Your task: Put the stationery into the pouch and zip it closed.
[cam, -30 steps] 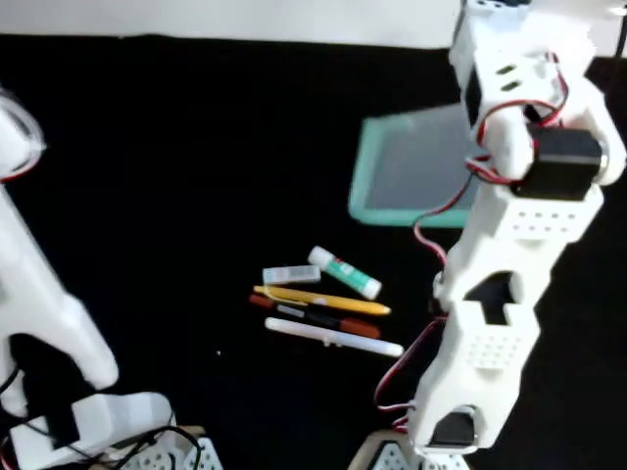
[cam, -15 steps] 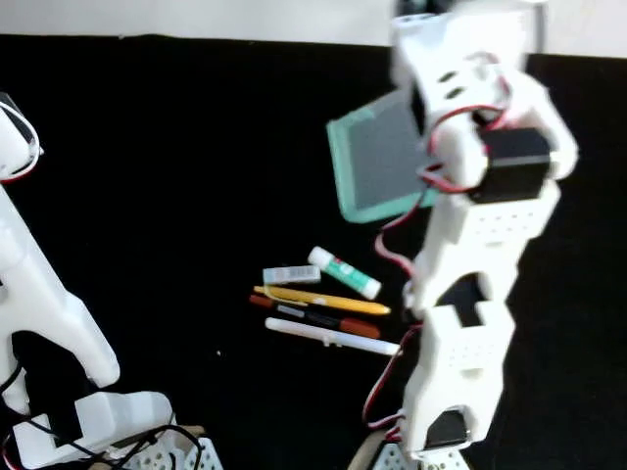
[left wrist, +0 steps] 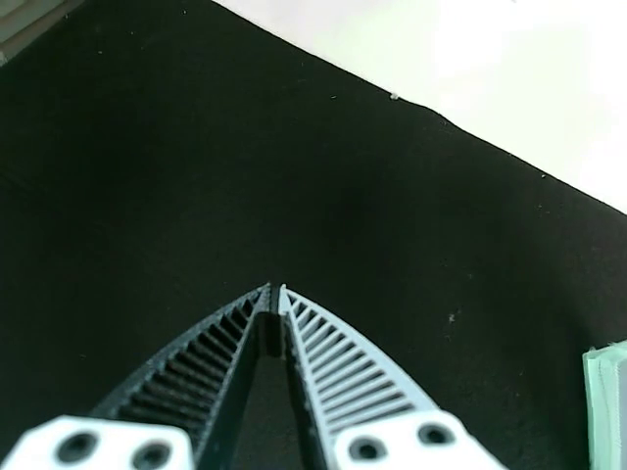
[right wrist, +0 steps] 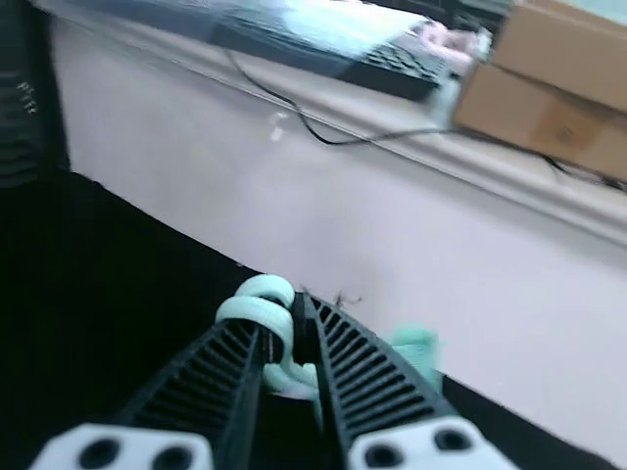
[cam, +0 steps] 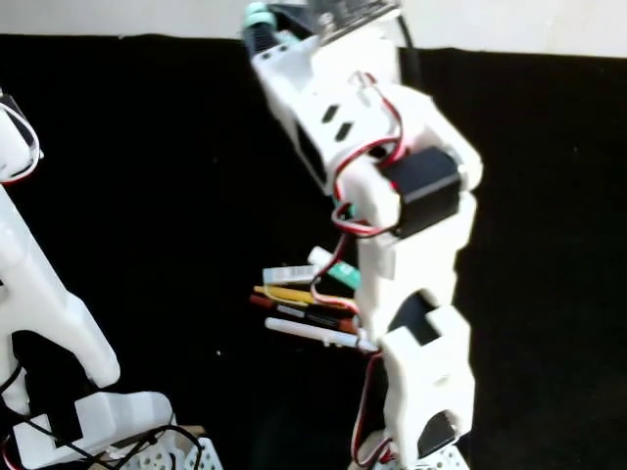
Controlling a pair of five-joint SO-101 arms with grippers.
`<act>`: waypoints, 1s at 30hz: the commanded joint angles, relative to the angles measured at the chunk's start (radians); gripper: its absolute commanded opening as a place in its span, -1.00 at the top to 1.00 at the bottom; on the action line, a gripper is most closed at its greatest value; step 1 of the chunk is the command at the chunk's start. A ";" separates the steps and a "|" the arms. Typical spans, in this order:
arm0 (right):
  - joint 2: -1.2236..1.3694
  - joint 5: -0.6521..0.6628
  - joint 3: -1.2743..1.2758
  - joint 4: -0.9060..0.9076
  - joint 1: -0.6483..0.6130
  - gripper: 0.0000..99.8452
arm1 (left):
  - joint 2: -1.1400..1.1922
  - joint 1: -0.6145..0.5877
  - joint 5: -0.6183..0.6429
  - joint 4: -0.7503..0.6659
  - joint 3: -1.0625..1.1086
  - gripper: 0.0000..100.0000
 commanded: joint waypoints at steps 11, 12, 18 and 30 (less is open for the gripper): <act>-0.151 0.104 -0.114 -0.038 0.018 0.99 | -0.036 0.015 -0.009 0.005 0.104 0.98; -0.151 0.104 -0.114 -0.035 0.022 0.99 | -0.036 0.015 -0.009 0.005 0.104 0.98; -0.153 0.106 -0.114 -0.050 0.021 0.99 | -0.030 0.015 -0.009 0.005 0.107 0.98; -0.229 0.106 -0.114 -0.108 0.019 0.99 | -0.028 0.015 -0.009 0.005 0.107 0.98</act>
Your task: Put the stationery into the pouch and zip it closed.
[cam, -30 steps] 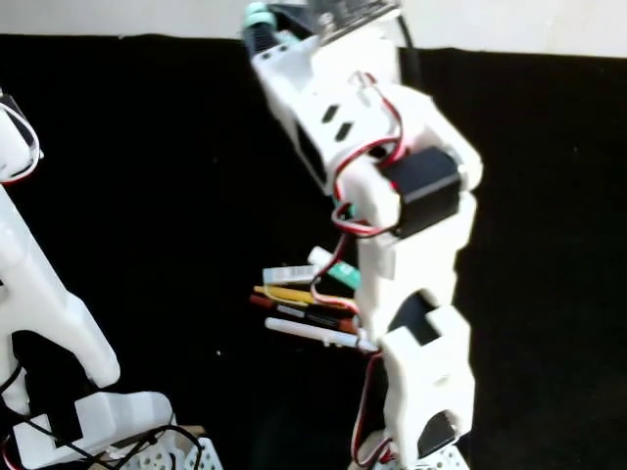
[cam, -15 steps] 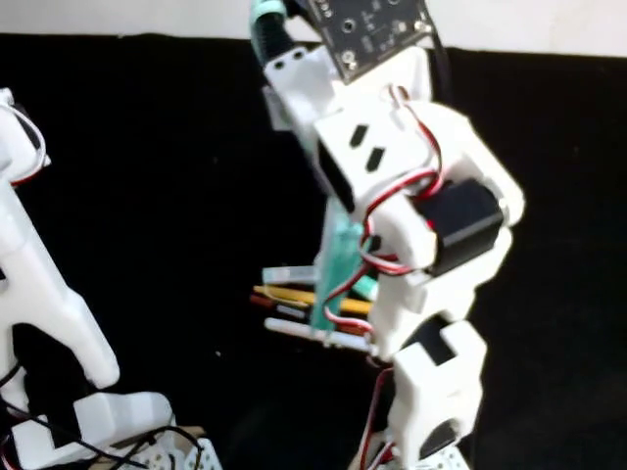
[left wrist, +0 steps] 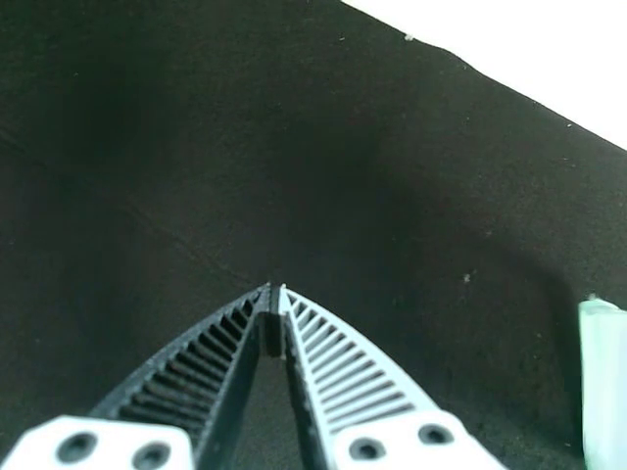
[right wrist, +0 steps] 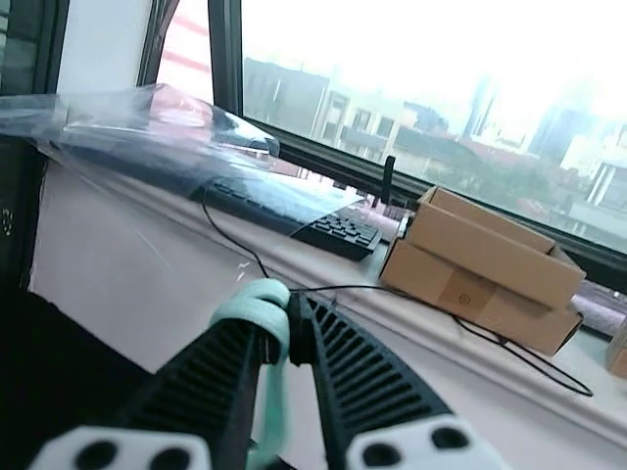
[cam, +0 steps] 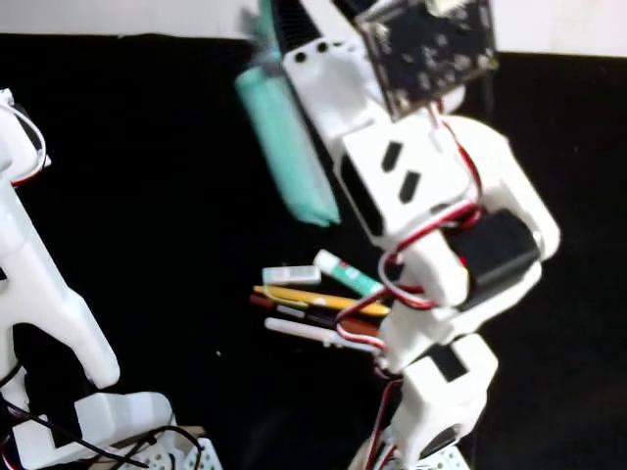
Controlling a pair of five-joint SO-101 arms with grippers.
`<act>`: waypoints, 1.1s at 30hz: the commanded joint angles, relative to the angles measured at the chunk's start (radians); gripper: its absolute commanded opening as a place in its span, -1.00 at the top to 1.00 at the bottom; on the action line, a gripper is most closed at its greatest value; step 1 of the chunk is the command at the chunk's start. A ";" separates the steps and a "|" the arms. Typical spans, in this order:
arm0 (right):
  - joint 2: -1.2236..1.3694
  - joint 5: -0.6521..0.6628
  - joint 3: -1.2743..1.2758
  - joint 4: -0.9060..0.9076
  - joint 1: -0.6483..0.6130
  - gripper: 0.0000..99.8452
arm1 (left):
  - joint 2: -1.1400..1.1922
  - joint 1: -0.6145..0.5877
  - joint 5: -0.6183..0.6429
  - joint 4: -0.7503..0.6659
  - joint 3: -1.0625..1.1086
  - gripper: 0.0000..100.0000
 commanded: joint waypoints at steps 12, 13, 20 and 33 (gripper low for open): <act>-0.056 0.012 -0.113 -0.056 0.015 0.99 | -0.027 0.038 -0.035 0.006 0.002 0.98; -0.056 0.012 -0.113 -0.065 0.015 0.99 | -0.027 0.047 -0.058 0.006 0.002 0.98; -0.058 0.005 -0.113 -0.047 -0.004 0.99 | -0.025 0.122 -0.095 0.006 0.002 0.98; -0.056 0.011 -0.113 -0.008 -0.036 0.99 | 0.122 0.372 -0.186 -0.273 0.147 0.99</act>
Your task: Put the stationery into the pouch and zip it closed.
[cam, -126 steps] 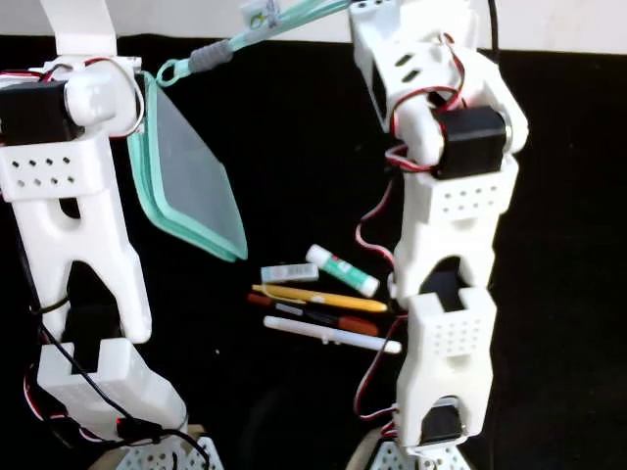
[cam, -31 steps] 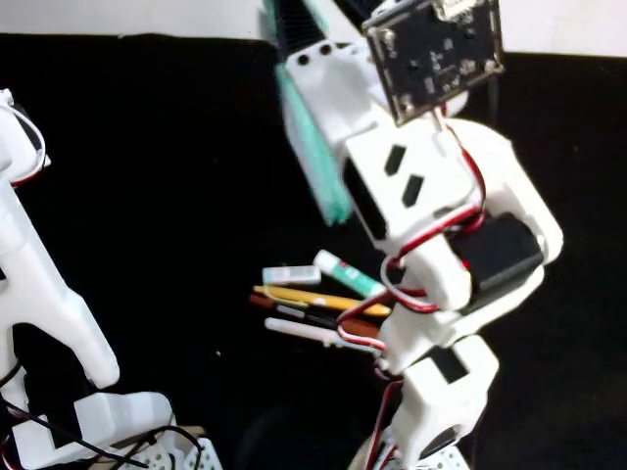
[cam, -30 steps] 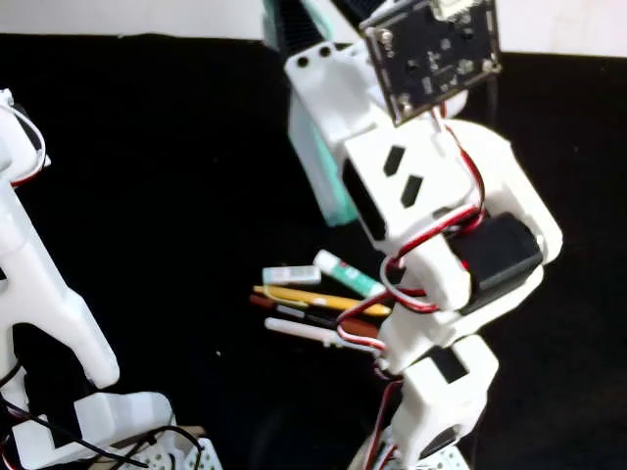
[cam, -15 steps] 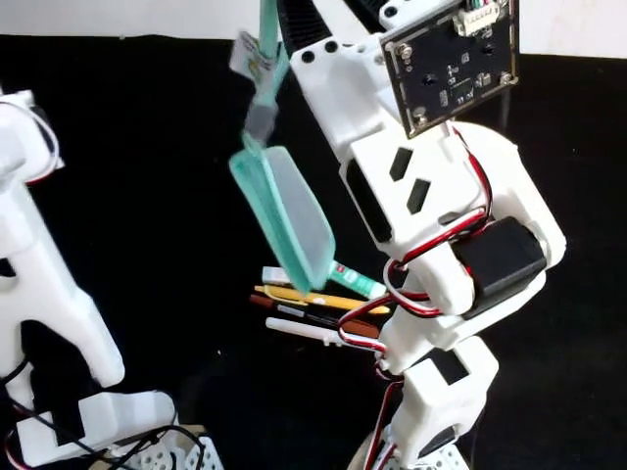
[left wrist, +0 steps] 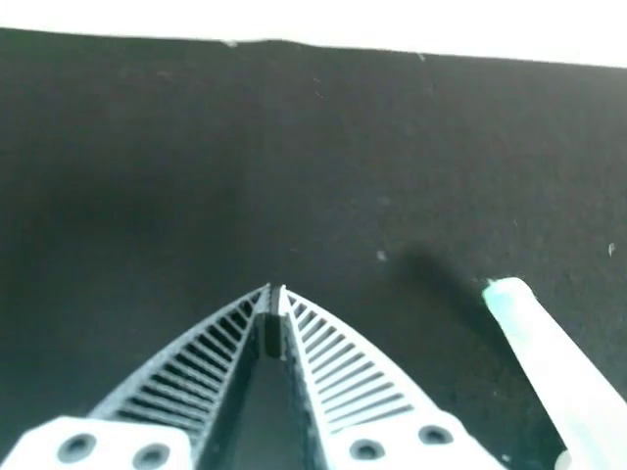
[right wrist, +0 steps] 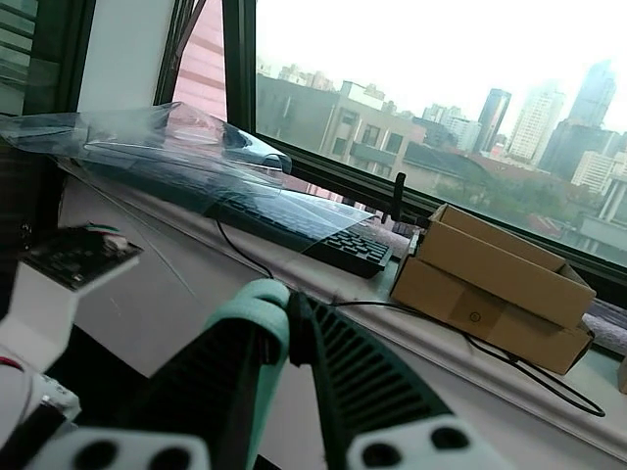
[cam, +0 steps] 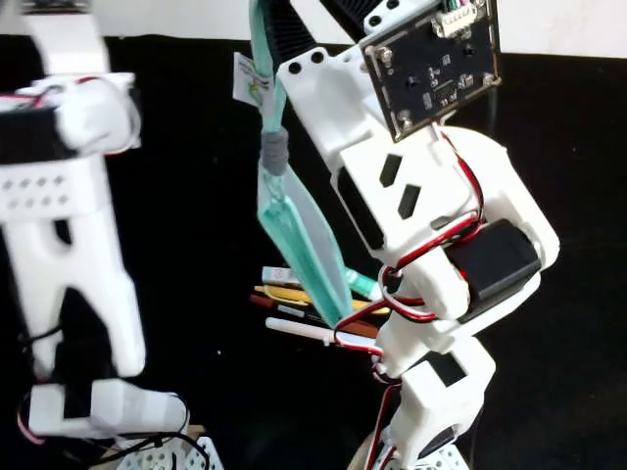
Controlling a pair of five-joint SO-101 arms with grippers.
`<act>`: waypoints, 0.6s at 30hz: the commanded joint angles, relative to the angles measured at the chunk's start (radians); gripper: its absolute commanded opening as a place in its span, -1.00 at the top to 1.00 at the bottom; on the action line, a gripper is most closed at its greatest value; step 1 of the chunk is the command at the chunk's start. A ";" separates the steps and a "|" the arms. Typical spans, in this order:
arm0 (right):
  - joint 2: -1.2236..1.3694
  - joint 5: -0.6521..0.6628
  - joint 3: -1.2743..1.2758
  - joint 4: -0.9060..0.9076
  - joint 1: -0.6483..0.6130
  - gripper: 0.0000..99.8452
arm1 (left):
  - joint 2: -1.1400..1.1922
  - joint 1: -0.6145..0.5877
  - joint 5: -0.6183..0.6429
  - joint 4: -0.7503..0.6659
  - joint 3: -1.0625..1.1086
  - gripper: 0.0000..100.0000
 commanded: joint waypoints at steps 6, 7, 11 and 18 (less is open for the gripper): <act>-0.039 0.009 -0.110 0.036 -0.007 0.99 | 0.108 0.165 -0.008 -0.126 0.002 0.99; -0.039 0.009 -0.110 0.036 -0.005 0.99 | 0.117 0.182 -0.008 -0.144 0.002 0.99; -0.039 0.009 -0.110 0.036 -0.005 0.99 | 0.171 0.232 -0.008 -0.196 0.007 0.98; -0.039 0.009 -0.110 0.036 -0.004 0.99 | 0.344 0.277 -0.008 -0.206 0.004 0.99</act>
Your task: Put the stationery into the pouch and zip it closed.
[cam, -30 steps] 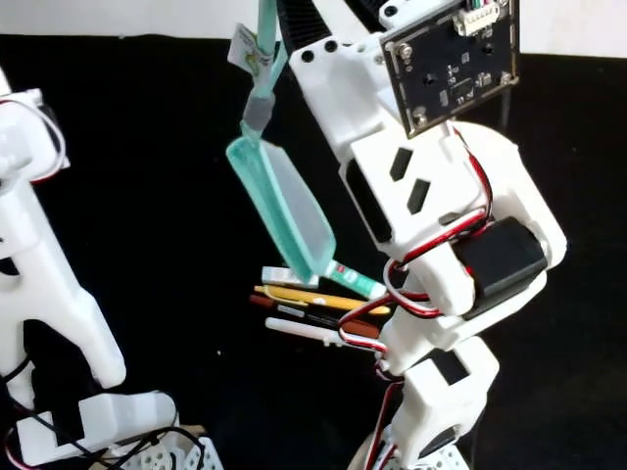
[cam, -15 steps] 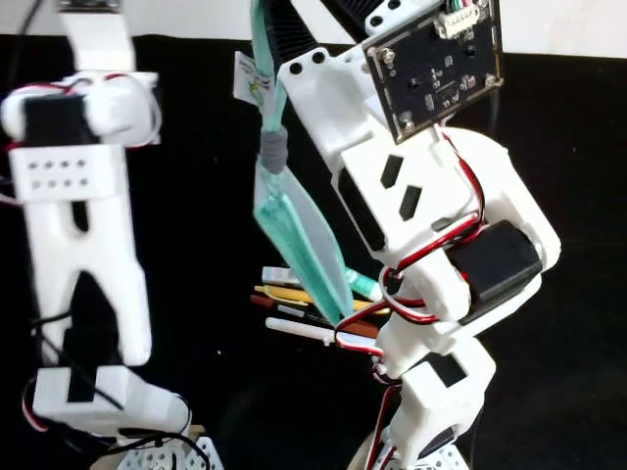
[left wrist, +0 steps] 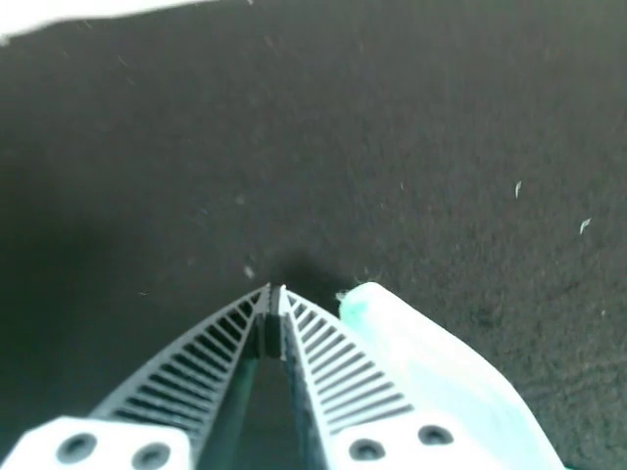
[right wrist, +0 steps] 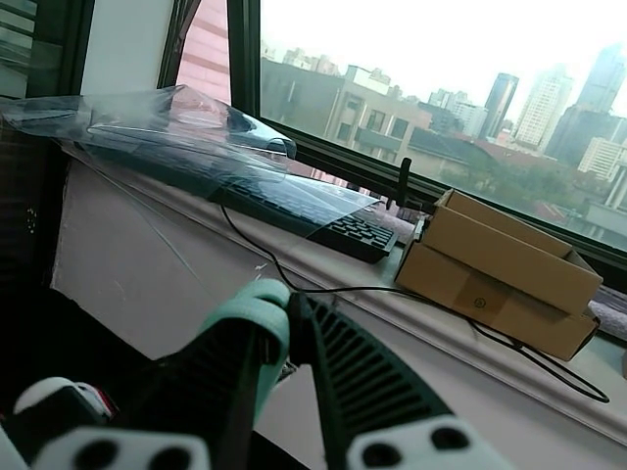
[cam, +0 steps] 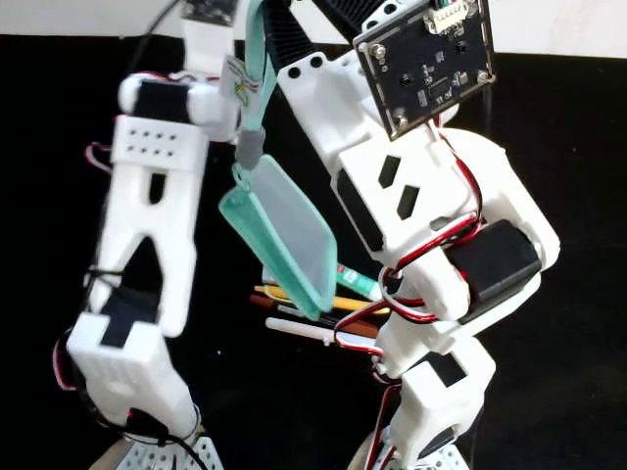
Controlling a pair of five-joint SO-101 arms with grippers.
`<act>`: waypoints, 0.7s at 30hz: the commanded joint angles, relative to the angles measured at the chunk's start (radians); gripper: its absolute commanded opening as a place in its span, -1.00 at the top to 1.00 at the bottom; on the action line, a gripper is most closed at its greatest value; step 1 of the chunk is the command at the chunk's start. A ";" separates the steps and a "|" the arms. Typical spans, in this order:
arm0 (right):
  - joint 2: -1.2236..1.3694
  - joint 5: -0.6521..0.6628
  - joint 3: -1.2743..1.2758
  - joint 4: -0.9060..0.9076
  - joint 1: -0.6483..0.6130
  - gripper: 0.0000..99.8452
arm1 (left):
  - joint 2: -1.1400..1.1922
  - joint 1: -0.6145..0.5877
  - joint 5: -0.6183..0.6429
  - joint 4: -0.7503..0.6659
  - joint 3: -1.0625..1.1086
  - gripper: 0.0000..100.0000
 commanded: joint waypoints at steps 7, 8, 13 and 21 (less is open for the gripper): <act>-0.039 0.009 -0.110 -0.007 0.081 0.99 | 0.113 0.058 -0.008 -0.005 0.001 0.99; -0.039 0.009 -0.110 -0.007 0.084 0.99 | 0.113 0.070 -0.008 0.008 0.005 0.99; -0.039 0.009 -0.110 -0.008 0.084 0.99 | 0.113 0.114 -0.008 0.048 0.016 0.99; 0.024 0.003 -0.110 -0.162 0.142 0.99 | 0.104 0.096 -0.018 0.074 0.108 0.99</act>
